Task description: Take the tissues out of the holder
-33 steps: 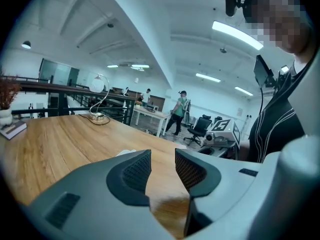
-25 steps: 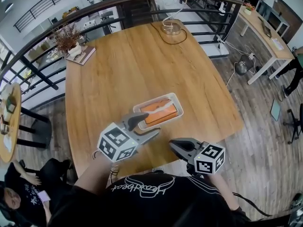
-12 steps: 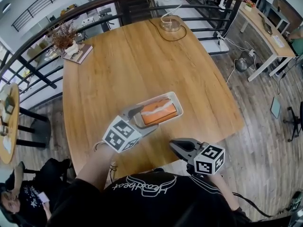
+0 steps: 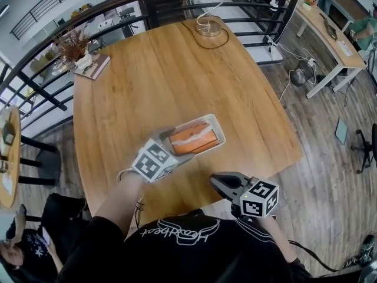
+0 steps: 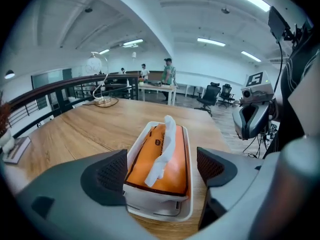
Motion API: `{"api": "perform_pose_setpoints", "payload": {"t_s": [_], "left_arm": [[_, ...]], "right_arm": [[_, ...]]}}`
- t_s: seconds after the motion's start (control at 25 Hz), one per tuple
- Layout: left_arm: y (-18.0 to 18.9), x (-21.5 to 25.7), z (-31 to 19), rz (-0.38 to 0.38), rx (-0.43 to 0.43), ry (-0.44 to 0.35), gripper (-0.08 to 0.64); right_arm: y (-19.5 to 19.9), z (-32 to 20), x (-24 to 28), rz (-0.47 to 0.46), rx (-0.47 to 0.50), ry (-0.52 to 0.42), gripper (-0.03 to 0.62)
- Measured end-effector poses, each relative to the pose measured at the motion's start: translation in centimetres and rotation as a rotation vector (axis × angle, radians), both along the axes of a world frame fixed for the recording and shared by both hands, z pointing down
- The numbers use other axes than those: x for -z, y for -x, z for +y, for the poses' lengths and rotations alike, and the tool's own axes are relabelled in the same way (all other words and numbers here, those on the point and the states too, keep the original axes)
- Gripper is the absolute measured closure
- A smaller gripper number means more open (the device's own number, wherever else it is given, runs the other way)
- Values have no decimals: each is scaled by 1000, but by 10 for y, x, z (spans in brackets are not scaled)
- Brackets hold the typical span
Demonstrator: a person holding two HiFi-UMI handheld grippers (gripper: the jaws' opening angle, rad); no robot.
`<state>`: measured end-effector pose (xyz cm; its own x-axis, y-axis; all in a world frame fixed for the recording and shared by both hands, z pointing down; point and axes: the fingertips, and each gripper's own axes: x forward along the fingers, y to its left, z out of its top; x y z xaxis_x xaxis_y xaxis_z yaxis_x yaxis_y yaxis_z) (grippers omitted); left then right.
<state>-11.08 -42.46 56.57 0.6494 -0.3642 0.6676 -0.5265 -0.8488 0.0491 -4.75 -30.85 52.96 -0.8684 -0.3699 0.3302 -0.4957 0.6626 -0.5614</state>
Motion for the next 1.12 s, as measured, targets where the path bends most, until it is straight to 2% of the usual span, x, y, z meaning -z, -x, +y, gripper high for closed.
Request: {"api": "perform_pose_setpoints", "payload": {"t_s": [0.32, 0.52, 0.84, 1.12], "left_arm": [[-5, -18, -4, -56, -40, 41, 156], [-2, -35, -8, -129, -54, 42, 158], [-2, -38, -10, -170, -56, 102, 163], [-2, -38, -10, -187, -63, 98, 201]], "right_arm": [[-1, -2, -7, -5, -10, 33, 575], [-4, -2, -13, -5, -18, 50, 575], [-1, -2, -20, -17, -11, 73, 575], [-3, -1, -22, -22, -16, 80, 575]]}}
